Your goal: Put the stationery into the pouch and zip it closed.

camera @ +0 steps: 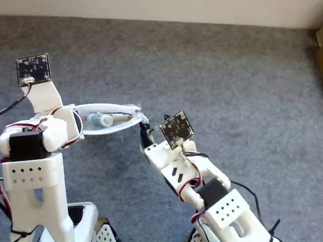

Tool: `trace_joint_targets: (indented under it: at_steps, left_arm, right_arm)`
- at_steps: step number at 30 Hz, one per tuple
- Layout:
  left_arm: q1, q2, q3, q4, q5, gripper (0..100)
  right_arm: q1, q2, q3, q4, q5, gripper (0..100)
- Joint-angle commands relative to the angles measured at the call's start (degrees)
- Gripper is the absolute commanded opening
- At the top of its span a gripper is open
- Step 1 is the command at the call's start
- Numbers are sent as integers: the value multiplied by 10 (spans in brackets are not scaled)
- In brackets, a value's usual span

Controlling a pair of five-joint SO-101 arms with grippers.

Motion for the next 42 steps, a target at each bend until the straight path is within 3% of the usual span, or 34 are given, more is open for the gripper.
trace_joint_targets:
  at_steps: [1,13,29,32,36,42]
  left_arm:
    - [7,-13,-3,-12,-4,7]
    - [7,-13,-3,-12,-4,7]
    - [7,-13,-2,-12,-5,7]
    - [7,-13,-2,-12,-5,7]
    - [7,-13,-2,-12,-5,7]
    - [7,-13,-2,-12,-5,7]
  right_arm:
    - [-7,35,-6,-60,8,241]
    - [-3,146,-7,-179,9,226]
    - [-2,79,0,-160,10,197]
    - [-2,79,0,-160,11,150]
    - [-3,80,0,-160,70,118]
    - [-3,80,0,-160,82,98]
